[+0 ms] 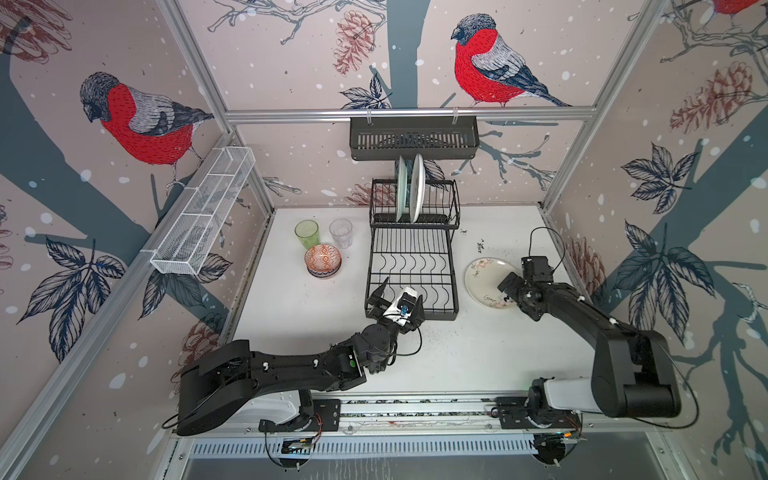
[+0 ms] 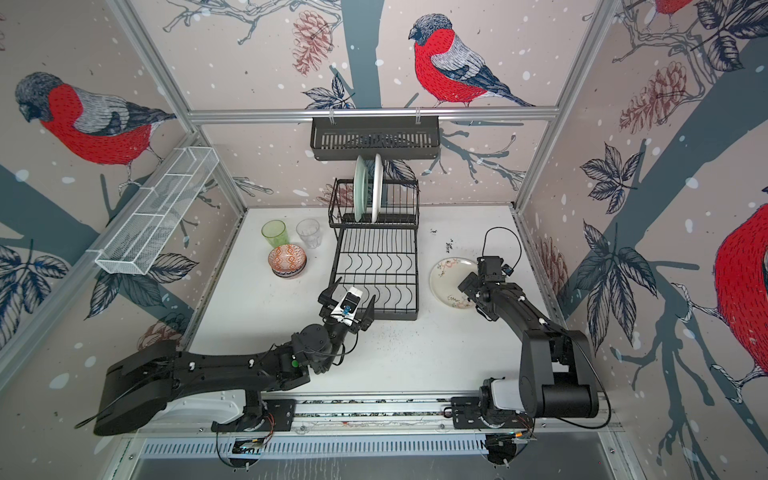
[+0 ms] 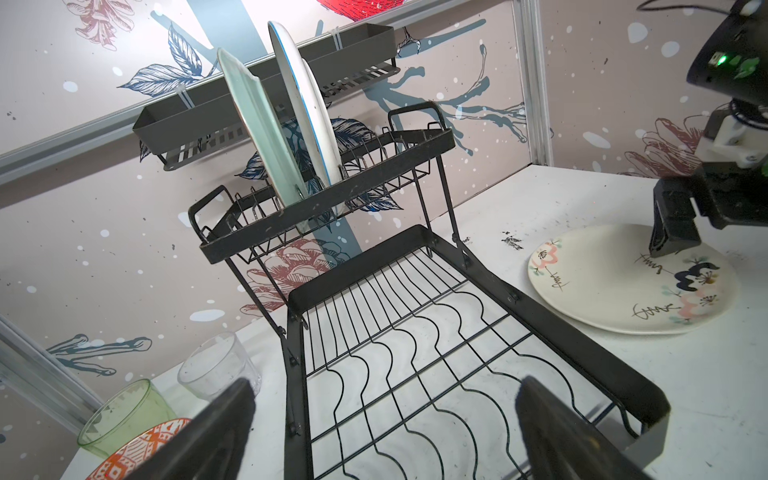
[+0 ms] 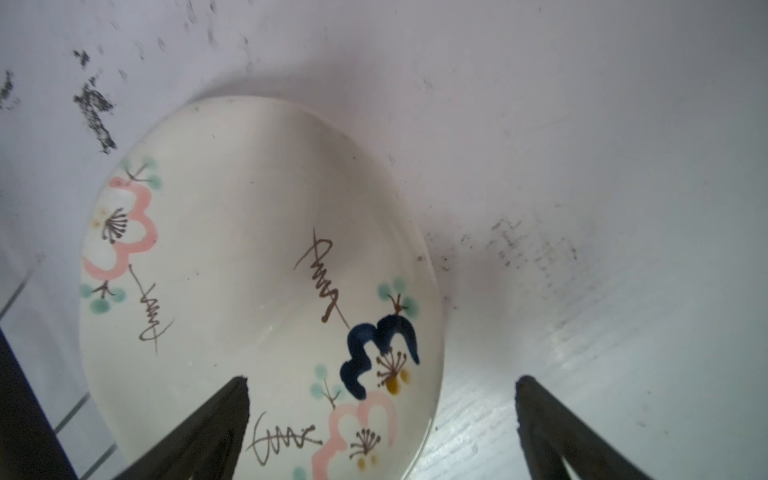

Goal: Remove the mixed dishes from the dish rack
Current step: 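Lower the floral plate flat onto the table and open the right gripper, then raise the left gripper to the upright mint plate while the right gripper withdraws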

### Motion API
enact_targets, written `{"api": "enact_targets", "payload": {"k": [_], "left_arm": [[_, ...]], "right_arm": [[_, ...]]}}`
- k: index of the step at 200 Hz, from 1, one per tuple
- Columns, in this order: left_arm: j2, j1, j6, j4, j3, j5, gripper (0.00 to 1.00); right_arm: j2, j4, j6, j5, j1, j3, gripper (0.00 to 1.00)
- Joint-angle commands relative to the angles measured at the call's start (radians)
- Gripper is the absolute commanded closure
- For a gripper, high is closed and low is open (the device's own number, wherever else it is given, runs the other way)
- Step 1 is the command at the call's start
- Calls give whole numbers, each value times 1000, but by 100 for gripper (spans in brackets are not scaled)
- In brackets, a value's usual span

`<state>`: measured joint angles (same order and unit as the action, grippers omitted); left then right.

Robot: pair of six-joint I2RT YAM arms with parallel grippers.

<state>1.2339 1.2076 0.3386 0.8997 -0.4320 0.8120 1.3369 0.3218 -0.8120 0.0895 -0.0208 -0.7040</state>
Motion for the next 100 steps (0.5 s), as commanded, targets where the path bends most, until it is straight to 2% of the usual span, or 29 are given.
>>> {"api": "enact_targets", "payload": {"k": [1, 53, 100], "left_arm": [[-22, 0, -30, -35, -33, 17, 2], [-104, 0, -69, -21, -8, -16, 2], [-59, 0, -106, -53, -83, -22, 2]], "right_arm": [[-75, 25, -4, 50, -5, -12, 0], [-280, 12, 8, 73, -30, 15, 0], [-373, -18, 100, -35, -31, 15, 0]]}}
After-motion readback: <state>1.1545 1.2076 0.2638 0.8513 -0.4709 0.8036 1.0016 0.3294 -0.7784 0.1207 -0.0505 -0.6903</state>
